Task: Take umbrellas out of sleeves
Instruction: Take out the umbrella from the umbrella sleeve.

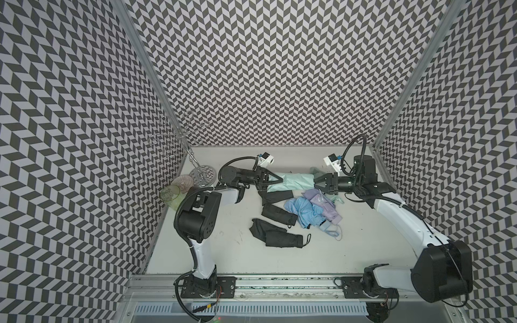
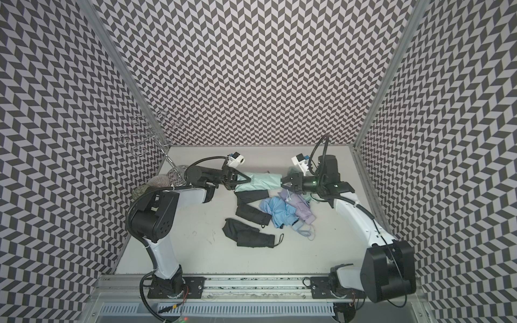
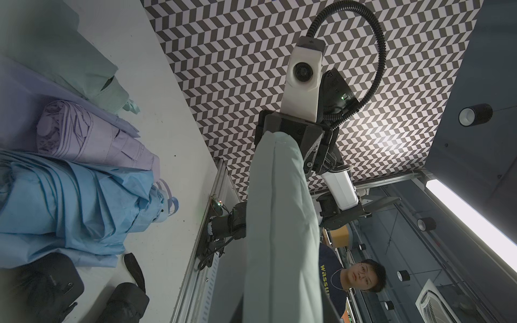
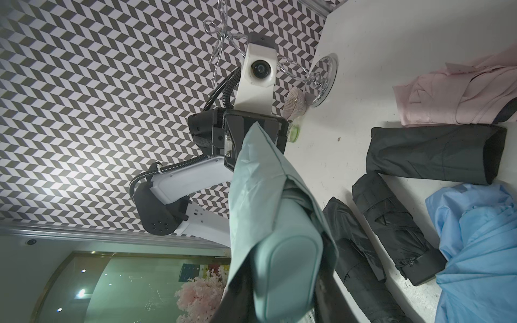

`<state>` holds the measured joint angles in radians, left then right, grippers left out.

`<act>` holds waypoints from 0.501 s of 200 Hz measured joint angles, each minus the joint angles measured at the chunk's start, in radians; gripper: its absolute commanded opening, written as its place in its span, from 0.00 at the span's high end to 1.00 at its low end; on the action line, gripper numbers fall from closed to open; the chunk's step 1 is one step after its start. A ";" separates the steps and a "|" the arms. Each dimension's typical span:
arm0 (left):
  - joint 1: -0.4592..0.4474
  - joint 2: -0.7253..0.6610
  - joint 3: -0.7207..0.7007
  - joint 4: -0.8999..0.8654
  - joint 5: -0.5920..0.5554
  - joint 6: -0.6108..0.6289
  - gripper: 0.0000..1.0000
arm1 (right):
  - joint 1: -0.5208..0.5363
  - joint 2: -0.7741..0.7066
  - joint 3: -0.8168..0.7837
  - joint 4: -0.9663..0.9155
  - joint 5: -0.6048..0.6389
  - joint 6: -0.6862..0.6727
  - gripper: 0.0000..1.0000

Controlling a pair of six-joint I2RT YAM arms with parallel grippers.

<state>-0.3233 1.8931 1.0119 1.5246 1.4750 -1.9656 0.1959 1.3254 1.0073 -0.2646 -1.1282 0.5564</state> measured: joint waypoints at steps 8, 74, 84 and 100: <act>0.000 0.000 0.000 0.000 0.001 0.001 0.95 | 0.000 0.000 0.000 0.000 -0.003 0.001 0.88; 0.006 0.000 -0.012 0.000 -0.024 -0.003 0.61 | -0.027 -0.013 -0.077 0.166 -0.056 0.127 0.98; 0.008 0.000 -0.021 0.000 -0.031 -0.003 0.60 | -0.029 -0.017 -0.092 0.201 -0.061 0.154 0.98; 0.011 0.000 -0.031 0.000 -0.039 -0.002 0.60 | -0.031 -0.018 -0.098 0.228 -0.062 0.182 0.99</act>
<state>-0.3119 1.8931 0.9810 1.5246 1.4364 -1.9671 0.1654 1.3075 0.9096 -0.0364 -1.1900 0.7387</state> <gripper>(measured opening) 0.402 0.287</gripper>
